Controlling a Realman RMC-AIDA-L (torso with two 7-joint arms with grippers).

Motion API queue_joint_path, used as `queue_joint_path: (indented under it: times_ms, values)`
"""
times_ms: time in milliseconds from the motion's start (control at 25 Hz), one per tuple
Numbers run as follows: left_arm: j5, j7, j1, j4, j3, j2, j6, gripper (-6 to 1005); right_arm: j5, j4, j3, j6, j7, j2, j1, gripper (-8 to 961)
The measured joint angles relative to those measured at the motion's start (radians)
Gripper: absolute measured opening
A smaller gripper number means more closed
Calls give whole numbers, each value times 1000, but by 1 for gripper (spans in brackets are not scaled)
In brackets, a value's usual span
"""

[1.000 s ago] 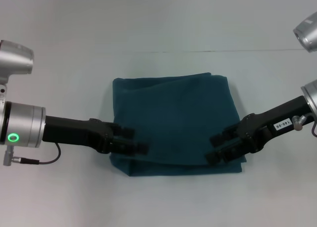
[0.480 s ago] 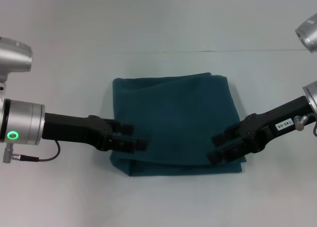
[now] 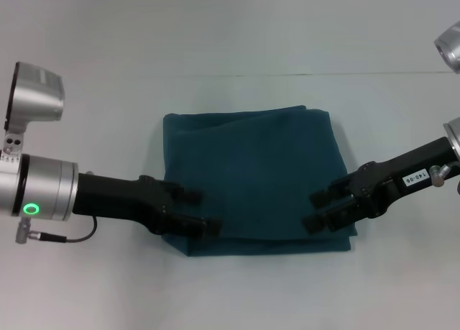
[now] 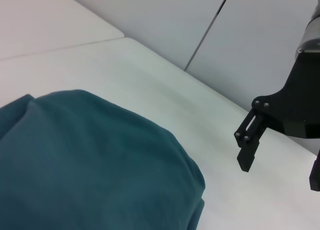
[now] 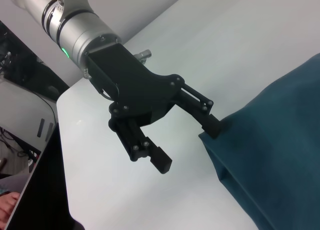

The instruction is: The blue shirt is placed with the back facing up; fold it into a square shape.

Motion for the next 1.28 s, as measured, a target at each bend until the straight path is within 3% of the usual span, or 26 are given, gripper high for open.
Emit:
queue_joint_path:
  times_ms: [1280]
  values:
    - [-7,10,3,36,-18,-5,-15,849,-1,-2,0,13,1,0,-1,781]
